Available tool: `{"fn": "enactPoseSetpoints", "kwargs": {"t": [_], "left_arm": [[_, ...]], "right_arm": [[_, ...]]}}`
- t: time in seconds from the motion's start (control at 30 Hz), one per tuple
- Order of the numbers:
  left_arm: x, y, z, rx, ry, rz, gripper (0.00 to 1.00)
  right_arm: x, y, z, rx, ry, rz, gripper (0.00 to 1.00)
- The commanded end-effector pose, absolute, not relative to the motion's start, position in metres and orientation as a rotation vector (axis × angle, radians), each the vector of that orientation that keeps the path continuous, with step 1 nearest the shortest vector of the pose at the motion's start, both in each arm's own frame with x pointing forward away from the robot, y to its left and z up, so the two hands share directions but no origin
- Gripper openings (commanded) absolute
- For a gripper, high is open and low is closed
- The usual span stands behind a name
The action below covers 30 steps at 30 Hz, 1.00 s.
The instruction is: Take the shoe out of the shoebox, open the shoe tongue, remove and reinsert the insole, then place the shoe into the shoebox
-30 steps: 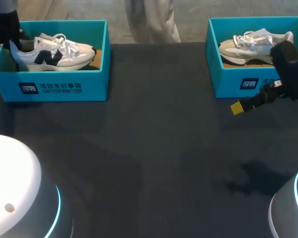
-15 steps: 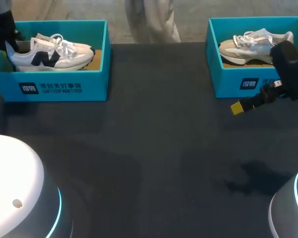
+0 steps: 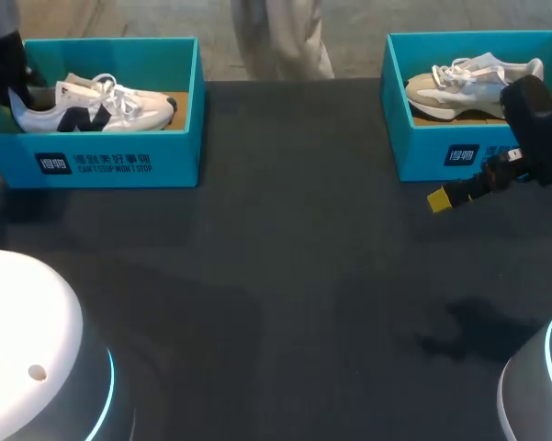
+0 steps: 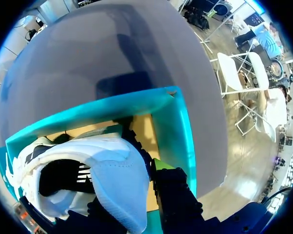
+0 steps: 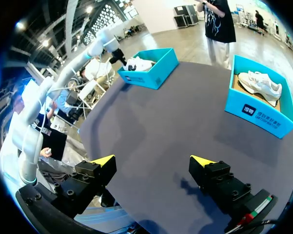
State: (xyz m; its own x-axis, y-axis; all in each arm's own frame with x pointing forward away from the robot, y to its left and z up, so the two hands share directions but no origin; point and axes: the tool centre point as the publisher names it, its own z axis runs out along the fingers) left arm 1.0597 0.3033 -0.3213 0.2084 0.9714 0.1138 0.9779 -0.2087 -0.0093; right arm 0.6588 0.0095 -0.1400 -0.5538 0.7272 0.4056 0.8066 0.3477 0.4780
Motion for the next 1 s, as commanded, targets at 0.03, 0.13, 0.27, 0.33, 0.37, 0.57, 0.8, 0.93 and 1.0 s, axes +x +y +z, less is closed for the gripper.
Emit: {"fn": "enactPoseSetpoints", "kwargs": {"t": [0.03, 0.13, 0.27, 0.33, 0.37, 0.57, 0.8, 0.93, 1.0], "left_arm": [[1.053, 0.3, -0.324, -2.382, -1.919, -0.138, 0.0], [1.052, 0.3, -0.33, -2.364, -1.923, -0.139, 0.0], [1.051, 0.298, -0.339, -2.348, -1.917, -0.157, 0.0], [1.051, 0.298, -0.344, -2.336, -1.92, -0.148, 0.0], [1.051, 0.298, -0.347, -2.331, -1.923, -0.145, 0.0], [1.052, 0.297, -0.358, -2.307, -1.924, -0.129, 0.0], [1.054, 0.296, -0.369, -2.283, -1.926, -0.103, 0.0], [1.056, 0.296, -0.377, -2.265, -1.921, -0.091, 0.0], [1.057, 0.296, -0.38, -2.255, -1.919, -0.083, 0.0]], "right_arm": [[0.661, 0.011, -0.14, -1.42, -2.476, -0.98, 1.0], [0.661, 0.011, -0.14, -1.42, -2.476, -0.98, 1.0], [0.661, 0.011, -0.14, -1.42, -2.476, -0.98, 1.0], [0.661, 0.011, -0.14, -1.42, -2.476, -0.98, 1.0], [0.661, 0.011, -0.14, -1.42, -2.476, -0.98, 1.0], [0.661, 0.011, -0.14, -1.42, -2.476, -0.98, 1.0], [0.661, 0.011, -0.14, -1.42, -2.476, -0.98, 1.0], [0.661, 0.011, -0.14, -1.42, -2.476, -0.98, 1.0], [0.661, 0.011, -0.14, -1.42, -2.476, -0.98, 1.0]]}}
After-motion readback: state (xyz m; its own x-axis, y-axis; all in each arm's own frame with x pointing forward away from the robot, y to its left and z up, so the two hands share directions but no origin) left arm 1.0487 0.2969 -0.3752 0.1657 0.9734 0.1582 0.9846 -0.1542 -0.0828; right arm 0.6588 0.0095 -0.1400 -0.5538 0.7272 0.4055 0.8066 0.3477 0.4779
